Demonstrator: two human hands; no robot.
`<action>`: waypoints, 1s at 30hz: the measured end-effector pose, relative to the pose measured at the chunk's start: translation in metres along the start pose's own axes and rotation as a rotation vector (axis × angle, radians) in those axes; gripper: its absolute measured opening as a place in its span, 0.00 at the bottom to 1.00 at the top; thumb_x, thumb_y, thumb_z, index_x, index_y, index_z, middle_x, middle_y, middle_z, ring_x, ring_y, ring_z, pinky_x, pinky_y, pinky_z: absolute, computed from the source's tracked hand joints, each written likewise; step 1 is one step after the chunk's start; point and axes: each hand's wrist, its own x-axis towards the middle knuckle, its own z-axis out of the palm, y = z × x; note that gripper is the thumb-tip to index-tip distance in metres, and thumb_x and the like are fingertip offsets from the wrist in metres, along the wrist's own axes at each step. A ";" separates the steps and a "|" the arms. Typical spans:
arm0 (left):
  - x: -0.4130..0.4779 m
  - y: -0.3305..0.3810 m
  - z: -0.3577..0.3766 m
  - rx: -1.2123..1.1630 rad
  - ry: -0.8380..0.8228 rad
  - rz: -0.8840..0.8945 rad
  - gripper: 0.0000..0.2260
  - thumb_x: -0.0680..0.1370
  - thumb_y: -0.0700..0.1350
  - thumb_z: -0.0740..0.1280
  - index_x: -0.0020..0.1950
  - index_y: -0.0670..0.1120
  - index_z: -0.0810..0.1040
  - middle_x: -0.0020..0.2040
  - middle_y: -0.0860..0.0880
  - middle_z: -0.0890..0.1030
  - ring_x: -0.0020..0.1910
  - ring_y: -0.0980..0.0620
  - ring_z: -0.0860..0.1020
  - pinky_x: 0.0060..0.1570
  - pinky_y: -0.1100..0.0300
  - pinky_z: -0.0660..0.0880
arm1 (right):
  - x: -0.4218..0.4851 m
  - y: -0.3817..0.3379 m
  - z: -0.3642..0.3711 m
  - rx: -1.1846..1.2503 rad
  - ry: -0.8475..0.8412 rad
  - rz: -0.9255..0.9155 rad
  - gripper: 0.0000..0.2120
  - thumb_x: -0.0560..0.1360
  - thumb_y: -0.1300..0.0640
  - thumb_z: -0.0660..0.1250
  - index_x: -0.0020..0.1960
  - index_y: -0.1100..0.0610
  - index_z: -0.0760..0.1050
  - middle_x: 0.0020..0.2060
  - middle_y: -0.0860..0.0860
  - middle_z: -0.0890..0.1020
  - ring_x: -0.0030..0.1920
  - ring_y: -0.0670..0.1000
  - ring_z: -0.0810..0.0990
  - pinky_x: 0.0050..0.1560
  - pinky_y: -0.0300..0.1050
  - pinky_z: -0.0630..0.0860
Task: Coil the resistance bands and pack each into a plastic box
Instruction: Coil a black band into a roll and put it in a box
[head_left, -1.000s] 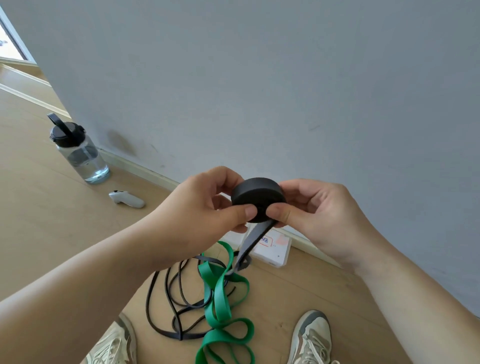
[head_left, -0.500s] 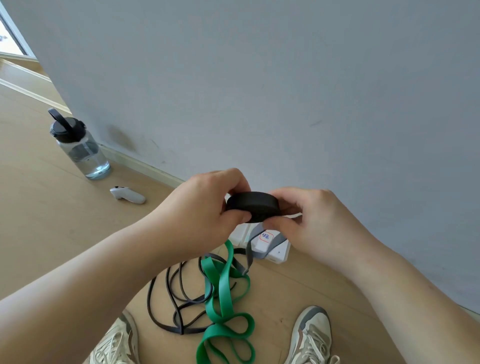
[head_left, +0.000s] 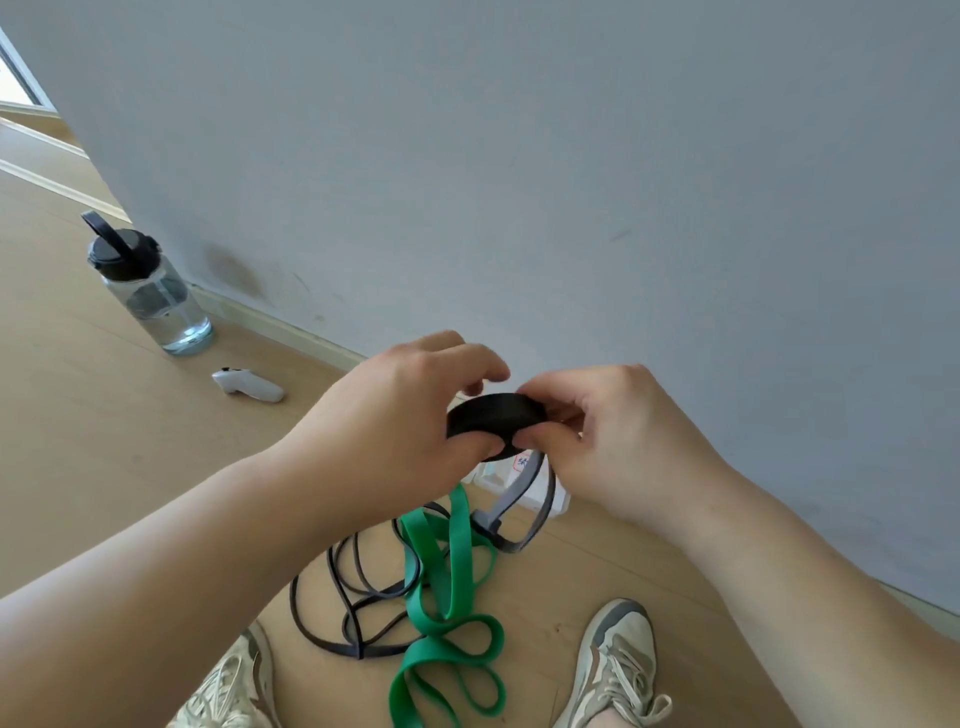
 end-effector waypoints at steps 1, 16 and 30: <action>0.001 0.001 0.002 0.024 -0.021 0.030 0.13 0.74 0.49 0.75 0.58 0.59 0.79 0.48 0.60 0.78 0.40 0.62 0.77 0.40 0.63 0.72 | 0.000 -0.001 0.003 -0.048 0.002 -0.031 0.08 0.72 0.55 0.71 0.49 0.48 0.84 0.37 0.48 0.86 0.40 0.53 0.84 0.43 0.53 0.82; 0.004 -0.002 -0.013 -0.459 -0.060 -0.284 0.10 0.78 0.42 0.73 0.52 0.54 0.75 0.49 0.56 0.85 0.43 0.57 0.86 0.49 0.55 0.80 | 0.004 0.009 -0.007 0.392 0.059 0.061 0.11 0.78 0.62 0.73 0.54 0.47 0.85 0.44 0.43 0.89 0.47 0.46 0.87 0.54 0.44 0.83; 0.003 -0.001 -0.010 -0.216 0.013 -0.190 0.07 0.76 0.48 0.75 0.50 0.58 0.80 0.38 0.62 0.81 0.35 0.56 0.78 0.35 0.69 0.72 | 0.001 0.000 -0.010 0.309 0.097 0.036 0.16 0.75 0.59 0.76 0.61 0.47 0.84 0.48 0.39 0.87 0.51 0.37 0.85 0.54 0.28 0.76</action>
